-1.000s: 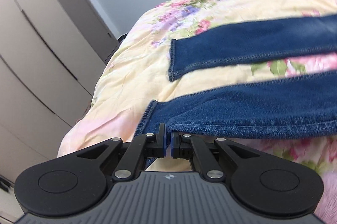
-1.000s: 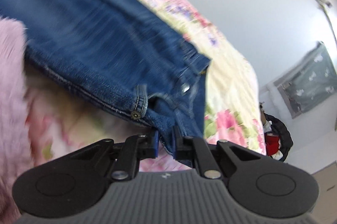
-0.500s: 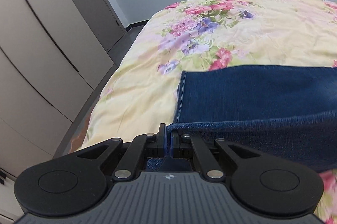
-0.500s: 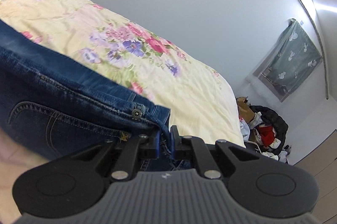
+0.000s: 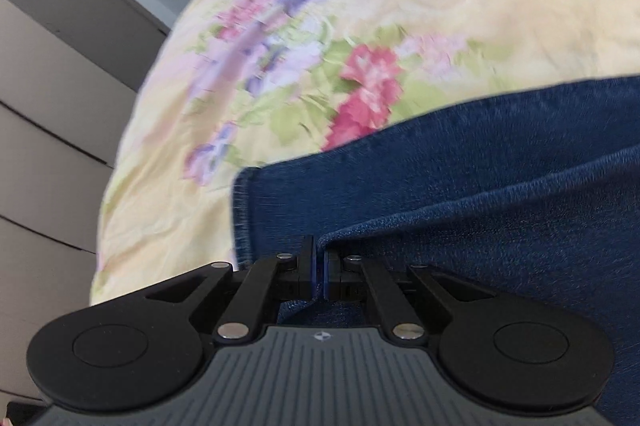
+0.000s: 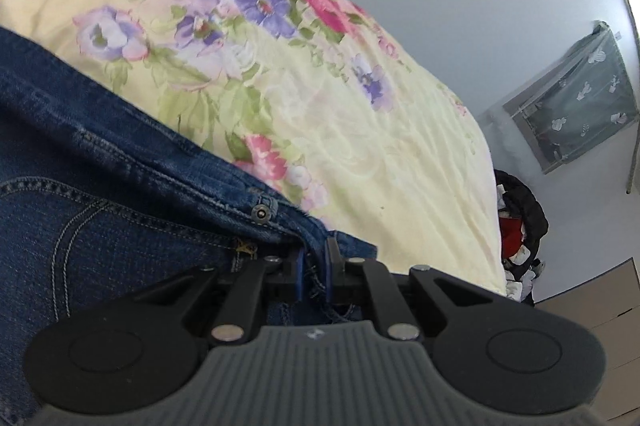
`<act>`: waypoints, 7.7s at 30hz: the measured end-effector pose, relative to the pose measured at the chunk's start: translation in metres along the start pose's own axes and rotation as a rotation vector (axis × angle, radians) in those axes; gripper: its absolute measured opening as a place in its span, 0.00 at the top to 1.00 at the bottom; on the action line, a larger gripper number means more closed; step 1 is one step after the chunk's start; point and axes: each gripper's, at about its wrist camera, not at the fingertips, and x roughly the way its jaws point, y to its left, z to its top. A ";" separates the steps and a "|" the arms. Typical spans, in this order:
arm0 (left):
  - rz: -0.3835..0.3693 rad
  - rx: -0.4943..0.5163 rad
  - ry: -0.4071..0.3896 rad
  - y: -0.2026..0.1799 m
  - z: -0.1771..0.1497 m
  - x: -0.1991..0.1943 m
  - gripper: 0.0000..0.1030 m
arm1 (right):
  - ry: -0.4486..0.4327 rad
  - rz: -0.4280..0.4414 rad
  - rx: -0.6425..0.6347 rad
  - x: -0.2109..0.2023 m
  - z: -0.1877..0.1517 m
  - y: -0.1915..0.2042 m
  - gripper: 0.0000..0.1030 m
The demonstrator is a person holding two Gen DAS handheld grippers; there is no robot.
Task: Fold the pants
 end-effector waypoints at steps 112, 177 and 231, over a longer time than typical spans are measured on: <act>-0.361 -0.802 -0.274 0.106 -0.126 -0.069 0.73 | -0.064 0.292 0.530 -0.196 -0.085 0.063 0.75; -0.386 -1.399 -0.215 0.099 -0.176 0.020 0.83 | -0.118 0.437 1.779 -0.013 -0.253 -0.093 0.36; -0.592 -1.327 -0.306 0.108 -0.193 0.044 0.82 | -0.062 0.716 0.403 -0.112 0.167 0.265 1.00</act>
